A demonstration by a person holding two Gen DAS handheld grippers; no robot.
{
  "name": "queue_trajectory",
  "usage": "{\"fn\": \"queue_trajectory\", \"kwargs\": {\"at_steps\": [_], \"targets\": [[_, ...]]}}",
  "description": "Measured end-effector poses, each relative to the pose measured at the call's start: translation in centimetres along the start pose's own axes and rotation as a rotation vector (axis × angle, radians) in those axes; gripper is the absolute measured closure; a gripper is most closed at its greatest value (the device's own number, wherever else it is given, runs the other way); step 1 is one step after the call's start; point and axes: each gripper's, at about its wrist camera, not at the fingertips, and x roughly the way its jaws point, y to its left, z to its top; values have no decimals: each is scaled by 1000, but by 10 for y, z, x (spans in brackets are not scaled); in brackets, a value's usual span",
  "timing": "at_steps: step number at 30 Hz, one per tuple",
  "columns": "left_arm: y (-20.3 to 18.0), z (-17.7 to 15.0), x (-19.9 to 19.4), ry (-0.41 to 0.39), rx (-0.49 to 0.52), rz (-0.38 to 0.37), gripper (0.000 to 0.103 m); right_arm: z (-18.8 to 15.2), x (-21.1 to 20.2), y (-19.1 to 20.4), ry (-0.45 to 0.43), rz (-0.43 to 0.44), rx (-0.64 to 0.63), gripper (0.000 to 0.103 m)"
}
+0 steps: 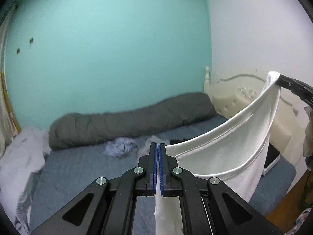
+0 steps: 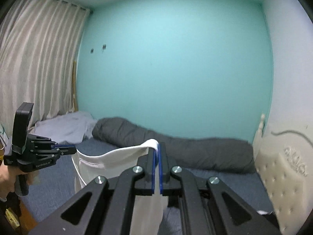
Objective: Fold clothes
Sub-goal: 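Lift the T-shirt up with both tools, stretching it between them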
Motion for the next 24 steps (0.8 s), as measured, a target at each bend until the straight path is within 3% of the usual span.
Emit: {"fn": "queue_trajectory", "kwargs": {"at_steps": [5, 10, 16, 24], "targets": [[-5, 43, -61, -90, 27, 39, 102, 39, -42, 5, -60, -26, -7, 101], [-20, 65, -113, -152, 69, 74, 102, 57, -80, 10, -105, -39, -19, 101], [-36, 64, -156, -187, 86, 86, 102, 58, -117, 17, -131, -43, -23, 101], [-49, 48, -169, -164, 79, 93, 102, 54, -146, 26, -124, -18, -23, 101]]}}
